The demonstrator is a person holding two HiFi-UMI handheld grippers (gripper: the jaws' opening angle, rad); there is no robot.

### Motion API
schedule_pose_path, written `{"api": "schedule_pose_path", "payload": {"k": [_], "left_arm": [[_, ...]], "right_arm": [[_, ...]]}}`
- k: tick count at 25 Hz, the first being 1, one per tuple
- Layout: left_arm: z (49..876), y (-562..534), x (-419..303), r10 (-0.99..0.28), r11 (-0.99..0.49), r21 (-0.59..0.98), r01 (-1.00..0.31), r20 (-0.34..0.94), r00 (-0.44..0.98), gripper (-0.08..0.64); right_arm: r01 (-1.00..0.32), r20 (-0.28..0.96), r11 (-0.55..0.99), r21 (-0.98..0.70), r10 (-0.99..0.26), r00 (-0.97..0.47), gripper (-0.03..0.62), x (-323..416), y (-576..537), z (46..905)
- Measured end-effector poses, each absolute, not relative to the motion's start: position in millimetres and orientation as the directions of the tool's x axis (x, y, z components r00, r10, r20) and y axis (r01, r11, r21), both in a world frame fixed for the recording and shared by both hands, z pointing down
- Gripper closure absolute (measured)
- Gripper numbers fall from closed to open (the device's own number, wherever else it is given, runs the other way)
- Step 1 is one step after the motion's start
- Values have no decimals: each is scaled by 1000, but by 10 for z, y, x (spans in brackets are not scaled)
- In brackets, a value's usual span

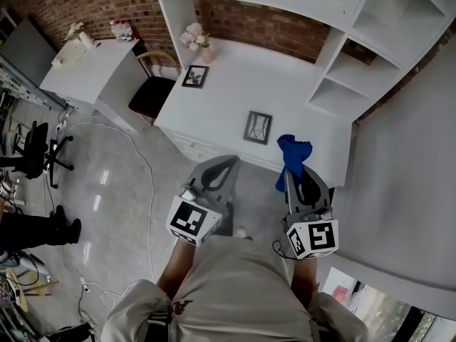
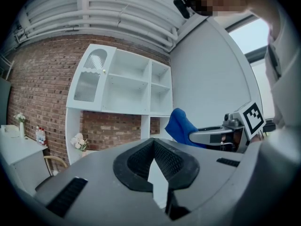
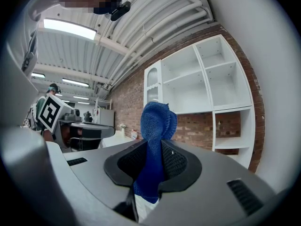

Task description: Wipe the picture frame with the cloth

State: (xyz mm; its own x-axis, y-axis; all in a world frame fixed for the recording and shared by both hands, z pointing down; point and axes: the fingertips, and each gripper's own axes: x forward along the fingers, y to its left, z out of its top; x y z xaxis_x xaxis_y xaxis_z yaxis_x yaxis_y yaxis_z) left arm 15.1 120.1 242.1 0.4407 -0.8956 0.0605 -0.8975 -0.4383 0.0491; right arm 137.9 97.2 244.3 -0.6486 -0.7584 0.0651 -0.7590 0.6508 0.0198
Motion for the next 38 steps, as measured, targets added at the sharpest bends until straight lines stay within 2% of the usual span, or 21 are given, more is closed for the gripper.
{"api": "schedule_pose_path", "payload": {"k": [29,38], "left_arm": [[2592,-373,-260,-810,-575,82,-814,79,581,558],[2828,-653,-402,-780,-613,92,-785,89,619,559]], "right_arm": [[-845,125,535,-2,-838,-531,515,897,-414,2619],[-867,183,499,3,-852,-490,514,739,-639,2825]]}}
